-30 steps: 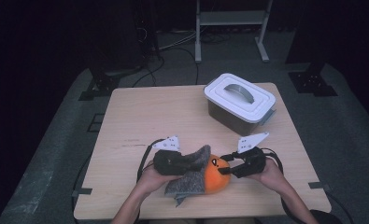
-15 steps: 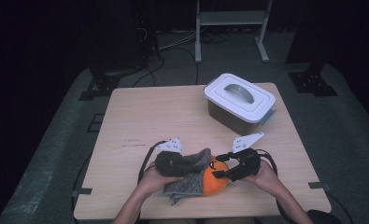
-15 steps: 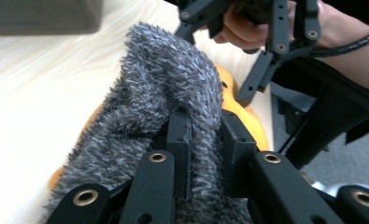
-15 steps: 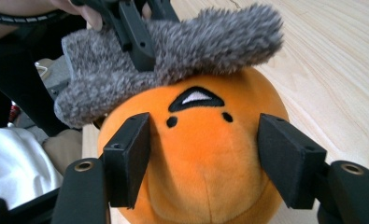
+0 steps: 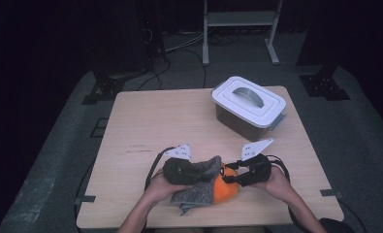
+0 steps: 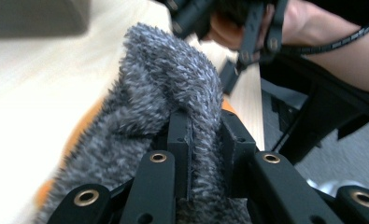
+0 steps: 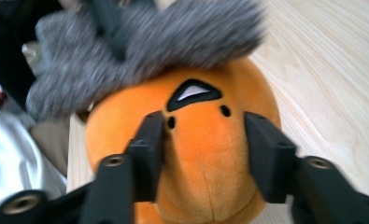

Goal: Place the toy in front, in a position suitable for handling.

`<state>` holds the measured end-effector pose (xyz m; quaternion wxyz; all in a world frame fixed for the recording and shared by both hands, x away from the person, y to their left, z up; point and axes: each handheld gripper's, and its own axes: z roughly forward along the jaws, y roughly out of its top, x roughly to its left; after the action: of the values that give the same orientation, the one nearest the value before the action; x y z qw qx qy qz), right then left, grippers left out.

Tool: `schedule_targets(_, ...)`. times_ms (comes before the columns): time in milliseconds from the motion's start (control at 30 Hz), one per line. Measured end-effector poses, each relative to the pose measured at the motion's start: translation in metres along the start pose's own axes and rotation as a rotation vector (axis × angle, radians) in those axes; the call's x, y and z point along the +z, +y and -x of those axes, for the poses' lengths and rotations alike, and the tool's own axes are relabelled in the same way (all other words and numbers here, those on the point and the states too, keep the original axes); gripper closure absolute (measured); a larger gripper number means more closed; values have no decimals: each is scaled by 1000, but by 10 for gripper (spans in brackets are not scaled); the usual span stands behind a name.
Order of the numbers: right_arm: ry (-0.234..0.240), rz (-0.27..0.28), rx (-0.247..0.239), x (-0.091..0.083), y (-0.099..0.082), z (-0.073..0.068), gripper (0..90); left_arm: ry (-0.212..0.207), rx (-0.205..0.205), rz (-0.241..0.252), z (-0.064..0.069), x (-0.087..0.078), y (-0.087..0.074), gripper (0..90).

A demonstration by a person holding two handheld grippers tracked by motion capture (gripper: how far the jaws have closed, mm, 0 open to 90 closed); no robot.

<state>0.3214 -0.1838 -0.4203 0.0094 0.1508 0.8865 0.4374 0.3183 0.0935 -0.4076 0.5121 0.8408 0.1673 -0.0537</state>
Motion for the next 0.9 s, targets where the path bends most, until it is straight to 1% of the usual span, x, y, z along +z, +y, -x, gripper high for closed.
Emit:
schedule_targets(33, 5, -1, -18, -1, 0, -2, 551, 17, 0, 17, 1, -2, 2, 768)
schedule_targets(67, 24, 3, -41, -1, 0, -3, 557, 31, -3, 27, 0, -4, 3, 768)
schedule_targets(100, 33, 4, -63, -2, 0, -5, 559, 36, -1, 19, -1, -4, 3, 767)
schedule_targets(133, 33, 1, -74, -2, -1, -6, 559, 44, 2, 9, -1, -3, 2, 767)
schedule_targets(167, 34, 0, -78, -2, -1, -5, 558, 47, 2, -3, -2, 0, 0, 767)
schedule_targets(233, 37, -5, -86, -3, -1, -4, 560, 40, -3, -6, -4, 0, -2, 767)
schedule_targets(300, 36, -4, -93, -5, -2, -4, 561, 37, 0, -18, -5, -4, -3, 766)
schedule_targets(400, 34, -2, -86, -7, -4, -3, 559, 51, 10, -39, -6, -12, -5, 762)
schedule_targets(467, 33, 4, -72, -10, -7, -1, 556, 78, 14, -60, -8, -22, -6, 762)
schedule_targets(500, 31, 8, -68, -11, -8, 0, 554, 93, 13, -59, -10, -29, -8, 762)
schedule_targets(533, 30, 14, -53, -13, -10, 1, 551, 100, 5, -52, -12, -36, -9, 762)
schedule_targets(567, 30, 18, -46, -15, -12, 2, 551, 116, 1, -42, -14, -45, -10, 762)
schedule_targets(600, 28, 24, -41, -16, -13, 3, 551, 129, -1, -36, -15, -51, -11, 762)
schedule_targets(667, 29, 27, -29, -18, -14, 4, 551, 168, -8, -18, -17, -67, -13, 762)
schedule_targets(733, 23, 29, -30, -18, -14, 5, 555, 204, -12, -10, -18, -82, -16, 761)
schedule_targets(800, 16, 32, -33, -18, -13, 5, 562, 258, -17, -19, -20, -98, -22, 760)
schedule_targets(900, 3, 43, -37, -20, -13, 4, 567, 341, -31, -51, -23, -118, -33, 757)
